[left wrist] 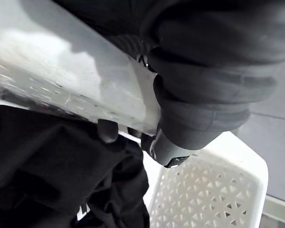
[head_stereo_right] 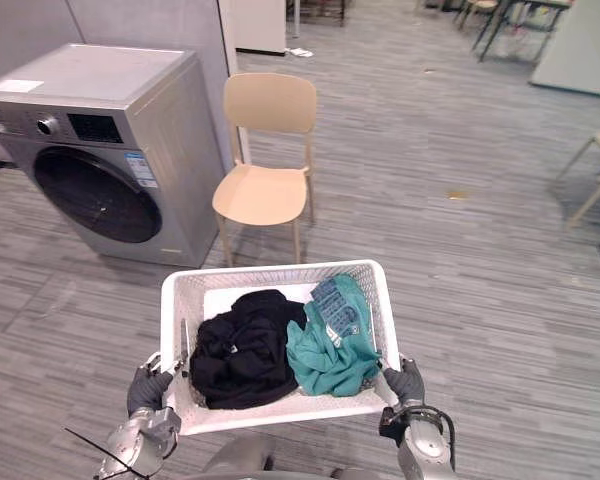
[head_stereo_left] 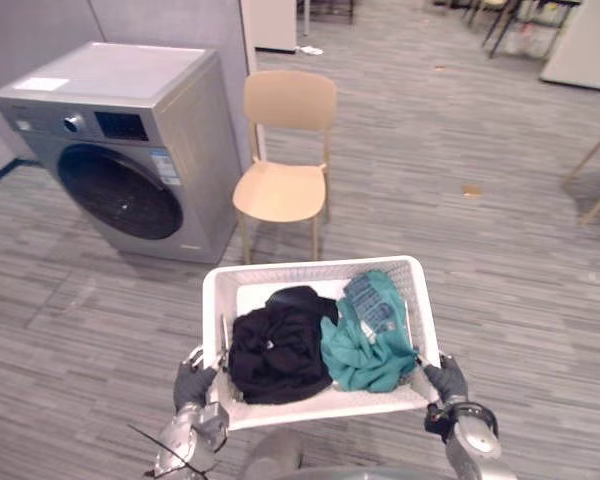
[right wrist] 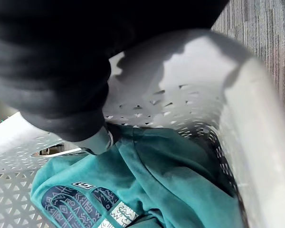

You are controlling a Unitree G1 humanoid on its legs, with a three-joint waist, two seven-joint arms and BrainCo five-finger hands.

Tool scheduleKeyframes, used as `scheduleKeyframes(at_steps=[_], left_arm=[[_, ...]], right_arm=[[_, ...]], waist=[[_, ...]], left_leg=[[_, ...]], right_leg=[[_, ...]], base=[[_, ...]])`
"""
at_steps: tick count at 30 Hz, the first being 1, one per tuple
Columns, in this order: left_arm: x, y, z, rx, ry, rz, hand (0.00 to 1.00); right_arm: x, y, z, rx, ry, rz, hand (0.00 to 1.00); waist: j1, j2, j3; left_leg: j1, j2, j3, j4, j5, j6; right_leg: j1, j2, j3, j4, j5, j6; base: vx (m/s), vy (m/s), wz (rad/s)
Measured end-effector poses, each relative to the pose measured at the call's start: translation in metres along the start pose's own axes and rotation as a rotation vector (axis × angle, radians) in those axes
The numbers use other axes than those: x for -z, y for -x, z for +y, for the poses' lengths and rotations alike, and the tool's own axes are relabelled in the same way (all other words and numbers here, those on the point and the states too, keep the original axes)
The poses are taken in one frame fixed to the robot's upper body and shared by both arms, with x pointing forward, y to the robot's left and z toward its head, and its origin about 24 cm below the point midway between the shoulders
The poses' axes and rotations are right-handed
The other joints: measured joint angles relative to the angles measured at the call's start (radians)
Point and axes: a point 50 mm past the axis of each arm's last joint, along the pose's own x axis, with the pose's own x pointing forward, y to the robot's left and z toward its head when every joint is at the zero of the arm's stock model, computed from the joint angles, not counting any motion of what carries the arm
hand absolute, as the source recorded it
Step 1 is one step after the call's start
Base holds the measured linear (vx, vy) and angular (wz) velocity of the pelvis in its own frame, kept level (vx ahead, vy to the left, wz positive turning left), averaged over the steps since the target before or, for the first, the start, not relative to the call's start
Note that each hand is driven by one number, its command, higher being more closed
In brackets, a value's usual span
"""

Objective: Pick up the laundry basket with both hands and put the clothes into the washing machine.

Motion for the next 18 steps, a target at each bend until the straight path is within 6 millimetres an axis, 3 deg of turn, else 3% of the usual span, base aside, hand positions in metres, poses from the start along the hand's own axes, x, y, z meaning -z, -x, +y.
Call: scheduleKeyframes(at_steps=[1, 2, 4, 6, 7, 8, 9, 10, 11, 12, 14, 16, 17, 18], left_arm=[[0.001, 0.000, 0.000, 0.000, 0.000, 0.004, 1.00], [0.002, 0.000, -0.001, 0.000, 0.003, 0.006, 1.00], [0.005, 0.002, 0.000, -0.025, 0.036, 0.009, 1.00], [0.008, 0.006, 0.000, -0.039, 0.055, 0.007, 1.00], [0.009, 0.008, 0.002, -0.045, 0.052, 0.011, 1.00], [0.009, 0.009, 0.005, -0.051, 0.043, 0.016, 1.00], [0.008, 0.010, 0.010, -0.056, 0.023, 0.015, 1.00], [0.005, 0.009, 0.009, -0.048, 0.017, 0.003, 1.00], [-0.003, 0.005, 0.005, -0.026, 0.007, -0.025, 1.00], [-0.010, 0.002, 0.004, -0.009, -0.011, -0.048, 1.00], [-0.016, 0.001, 0.003, 0.004, -0.018, -0.069, 1.00], [-0.022, -0.003, -0.004, 0.037, -0.032, -0.094, 1.00], [-0.027, -0.006, -0.009, 0.065, -0.059, -0.112, 1.00], [-0.031, -0.008, -0.015, 0.090, -0.070, -0.127, 1.00]], right_arm=[[0.002, -0.003, -0.002, 0.002, 0.008, 0.012, 1.00], [0.002, -0.005, -0.002, -0.001, 0.014, 0.016, 1.00], [-0.007, -0.012, 0.000, -0.019, 0.036, -0.008, 1.00], [-0.012, -0.014, 0.001, -0.028, 0.050, -0.021, 1.00], [-0.008, -0.014, 0.002, -0.030, 0.048, -0.007, 1.00], [-0.005, -0.014, 0.004, -0.035, 0.050, 0.005, 1.00], [0.000, -0.013, 0.009, -0.044, 0.042, 0.025, 1.00], [-0.001, -0.014, 0.009, -0.047, 0.046, 0.021, 1.00], [-0.002, -0.013, 0.009, -0.049, 0.041, 0.017, 1.00], [-0.001, -0.013, 0.011, -0.050, 0.027, 0.017, 1.00], [-0.002, -0.011, 0.011, -0.049, 0.004, -0.001, 1.00], [0.000, -0.007, 0.009, -0.032, -0.020, -0.004, 1.00], [-0.001, -0.003, 0.005, -0.017, -0.042, -0.013, 1.00], [-0.001, 0.000, 0.002, -0.001, -0.063, -0.018, 1.00]], waist=[[0.007, 0.004, 0.000], [0.007, 0.004, -0.001], [0.013, 0.009, -0.007], [0.027, 0.019, -0.018], [0.041, 0.005, -0.023], [0.044, -0.003, -0.045], [0.041, -0.055, -0.089], [0.035, -0.059, -0.092], [0.030, -0.060, -0.091], [0.027, -0.060, -0.090], [-0.002, -0.055, -0.080], [-0.034, -0.037, -0.063], [-0.059, -0.027, -0.060], [-0.074, -0.032, -0.059]], left_leg=[[-0.067, -0.002, 0.032, -0.056, -0.072, 0.007], [-0.089, -0.004, 0.044, -0.130, -0.095, 0.012], [-0.097, -0.002, 0.037, -0.597, -0.089, 0.008], [-0.056, 0.001, -0.003, -0.846, -0.066, -0.018], [-0.027, -0.004, 0.027, -0.851, 0.036, 0.009], [-0.003, -0.011, 0.061, -0.854, 0.096, 0.034], [0.003, -0.044, 0.121, -0.824, 0.074, 0.075], [0.005, -0.051, 0.131, -0.794, 0.057, 0.098], [0.030, -0.061, 0.139, -0.749, 0.030, 0.122], [0.103, -0.060, 0.138, -0.772, -0.003, 0.140], [0.227, -0.081, 0.127, -0.814, -0.041, 0.172], [0.336, -0.088, 0.087, -0.840, -0.079, 0.203], [0.371, -0.087, 0.028, -0.851, -0.108, 0.204], [0.386, -0.087, -0.010, -0.855, -0.126, 0.203]], right_leg=[[0.015, -0.005, -0.001, -0.022, -0.011, -0.005], [0.025, -0.008, 0.000, -0.040, -0.012, -0.006], [0.076, -0.013, 0.014, -0.115, -0.019, 0.006], [0.131, -0.016, 0.037, -0.139, -0.040, 0.051], [0.196, -0.043, 0.063, -0.151, -0.055, 0.080], [0.211, -0.060, 0.088, -0.150, -0.063, 0.095], [0.202, -0.115, 0.132, -0.116, -0.053, 0.125], [0.193, -0.121, 0.146, -0.073, -0.035, 0.141], [0.154, -0.115, 0.156, 0.079, 0.022, 0.136], [0.069, -0.111, 0.158, 0.318, 0.134, 0.097], [-0.030, -0.128, 0.152, 0.620, 0.185, 0.040], [-0.106, -0.056, 0.184, 0.770, 0.141, 0.030], [-0.168, 0.010, 0.175, 0.789, 0.091, 0.044], [-0.216, 0.037, 0.153, 0.751, 0.053, 0.050]], base=[[0.30, -0.146, -0.06], [0.34, -0.117, 0.05], [0.41, -0.044, -0.15], [0.62, 0.109, -0.51], [0.62, 0.165, -0.66], [0.67, 0.201, -0.52], [0.43, 0.101, -0.33], [0.81, 0.223, -0.21], [0.74, 0.208, -0.24], [0.70, 0.214, -0.18], [0.51, 0.155, 0.05], [0.43, 0.114, 0.50], [0.30, 0.012, 0.92], [0.35, -0.028, 1.13]])
